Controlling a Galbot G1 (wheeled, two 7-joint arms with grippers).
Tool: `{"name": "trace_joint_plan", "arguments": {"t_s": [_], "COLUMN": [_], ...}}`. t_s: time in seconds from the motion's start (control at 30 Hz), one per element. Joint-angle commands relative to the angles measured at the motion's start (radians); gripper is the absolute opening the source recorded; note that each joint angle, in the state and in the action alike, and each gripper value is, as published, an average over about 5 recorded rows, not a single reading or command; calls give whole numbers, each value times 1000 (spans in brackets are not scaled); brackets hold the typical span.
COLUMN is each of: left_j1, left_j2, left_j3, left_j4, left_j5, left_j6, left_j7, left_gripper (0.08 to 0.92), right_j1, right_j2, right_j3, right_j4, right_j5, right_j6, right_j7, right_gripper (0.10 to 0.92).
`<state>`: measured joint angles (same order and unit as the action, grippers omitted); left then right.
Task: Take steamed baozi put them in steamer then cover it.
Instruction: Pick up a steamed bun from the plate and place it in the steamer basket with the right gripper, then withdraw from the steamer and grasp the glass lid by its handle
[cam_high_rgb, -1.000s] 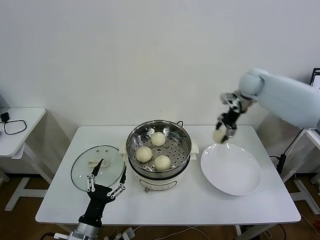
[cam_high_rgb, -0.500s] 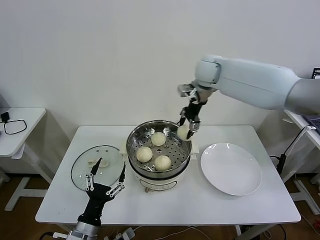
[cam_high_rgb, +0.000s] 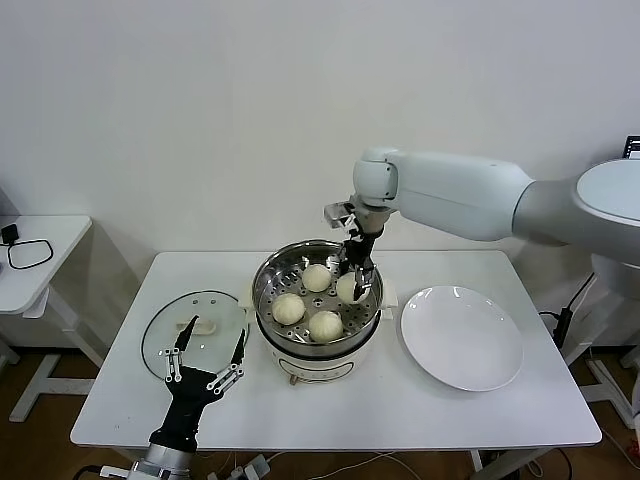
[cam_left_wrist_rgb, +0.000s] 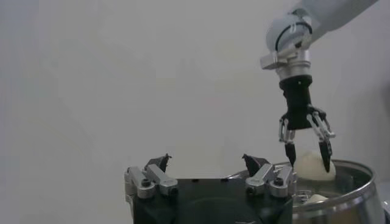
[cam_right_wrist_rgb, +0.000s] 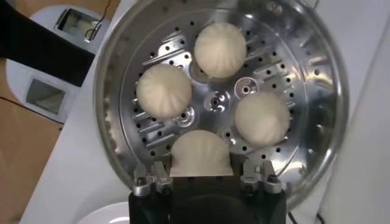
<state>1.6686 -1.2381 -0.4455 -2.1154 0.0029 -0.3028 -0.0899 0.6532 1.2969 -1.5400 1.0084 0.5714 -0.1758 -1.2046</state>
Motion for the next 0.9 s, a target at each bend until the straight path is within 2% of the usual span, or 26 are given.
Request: {"name": "trace_joint_plan", "arguments": {"t_s": [0.03, 0.3, 0.47, 0.57, 0.8, 0.9], "left_j1": [-1, -2, -3, -2, -2, -8], "left_j2": [-1, -1, -2, -2, 1, 4], "left_j3": [-2, -5, -10, -13, -14, -14], "left_j4": [2, 6, 2, 2, -1, -2], "left_j5": [-1, -3, -5, -6, 4, 23], "left_j6": [0, -3, 0, -1, 0, -1], "left_j7": [-1, -1, -1, -1, -4, -9], "left_gripper": [823, 823, 823, 823, 823, 823], "right_j1": [-48, -50, -49, -46, -40, -44], "right_j2": [31, 31, 30, 24, -52, -130], "right_j3": [-8, -3, 3, 12, 155, 282], "right_j4": [-40, -57, -50, -43, 34, 109], "right_j5": [-24, -89, -82, -81, -89, -56], "right_j6": [0, 23, 23, 25, 57, 113], "right_j7": [23, 19, 16, 13, 8, 105], "right_gripper": [662, 679, 784, 817, 823, 823]}}
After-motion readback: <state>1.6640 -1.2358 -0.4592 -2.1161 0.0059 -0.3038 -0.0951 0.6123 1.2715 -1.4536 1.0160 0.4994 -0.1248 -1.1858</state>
